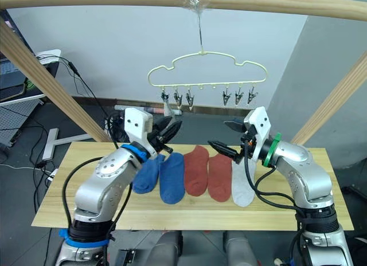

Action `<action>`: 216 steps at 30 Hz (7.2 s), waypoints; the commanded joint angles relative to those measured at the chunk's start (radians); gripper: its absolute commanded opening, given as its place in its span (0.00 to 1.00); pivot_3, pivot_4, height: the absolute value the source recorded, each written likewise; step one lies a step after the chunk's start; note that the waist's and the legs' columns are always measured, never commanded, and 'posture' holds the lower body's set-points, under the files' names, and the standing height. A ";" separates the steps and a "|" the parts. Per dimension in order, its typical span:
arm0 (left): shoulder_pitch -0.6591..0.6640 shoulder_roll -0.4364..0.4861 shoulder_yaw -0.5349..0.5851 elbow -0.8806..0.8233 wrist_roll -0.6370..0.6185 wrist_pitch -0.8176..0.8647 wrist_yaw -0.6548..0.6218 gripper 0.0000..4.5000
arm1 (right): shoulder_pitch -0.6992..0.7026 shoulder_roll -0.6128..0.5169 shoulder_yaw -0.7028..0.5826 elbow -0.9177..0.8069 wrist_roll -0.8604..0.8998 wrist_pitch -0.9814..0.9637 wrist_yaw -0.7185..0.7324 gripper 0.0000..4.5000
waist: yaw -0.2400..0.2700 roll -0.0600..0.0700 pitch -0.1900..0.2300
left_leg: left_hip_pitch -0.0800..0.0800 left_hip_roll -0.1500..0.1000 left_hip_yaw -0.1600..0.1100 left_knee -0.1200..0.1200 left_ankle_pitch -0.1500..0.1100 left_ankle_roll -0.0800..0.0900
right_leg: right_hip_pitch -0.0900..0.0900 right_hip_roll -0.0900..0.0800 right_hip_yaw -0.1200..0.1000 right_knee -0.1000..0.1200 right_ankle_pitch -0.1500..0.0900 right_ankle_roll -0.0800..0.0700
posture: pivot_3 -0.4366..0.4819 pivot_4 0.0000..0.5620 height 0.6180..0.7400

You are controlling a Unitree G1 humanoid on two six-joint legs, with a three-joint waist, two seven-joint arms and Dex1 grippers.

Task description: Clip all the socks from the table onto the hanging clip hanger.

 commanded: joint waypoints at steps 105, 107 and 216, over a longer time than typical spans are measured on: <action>-0.332 -0.197 0.063 0.586 0.274 -0.500 0.183 0.60 | -0.096 -0.065 -0.031 -0.116 0.152 0.055 -0.090 1.00 | -0.024 0.000 0.000 | -0.001 0.000 -0.001 0.003 0.000 0.000 | 0.001 0.000 0.000 0.001 0.004 -0.002 | 0.43 0.47 1.00; -0.331 -0.198 0.063 0.585 0.273 -0.502 0.183 0.60 | -0.095 -0.065 -0.030 -0.116 0.151 0.054 -0.089 1.00 | -0.024 0.000 0.000 | -0.001 0.000 -0.001 0.003 0.000 0.000 | 0.001 0.000 0.000 0.001 0.004 -0.002 | 0.43 0.48 1.00; -0.318 -0.129 0.596 0.326 -0.889 0.795 0.309 0.00 | -0.027 0.046 0.344 0.243 -0.702 -0.877 -0.157 0.01 | -0.046 -0.005 0.007 | 0.014 0.000 -0.001 0.002 0.000 -0.001 | 0.015 0.000 0.000 0.000 0.001 0.002 | 0.49 0.44 1.00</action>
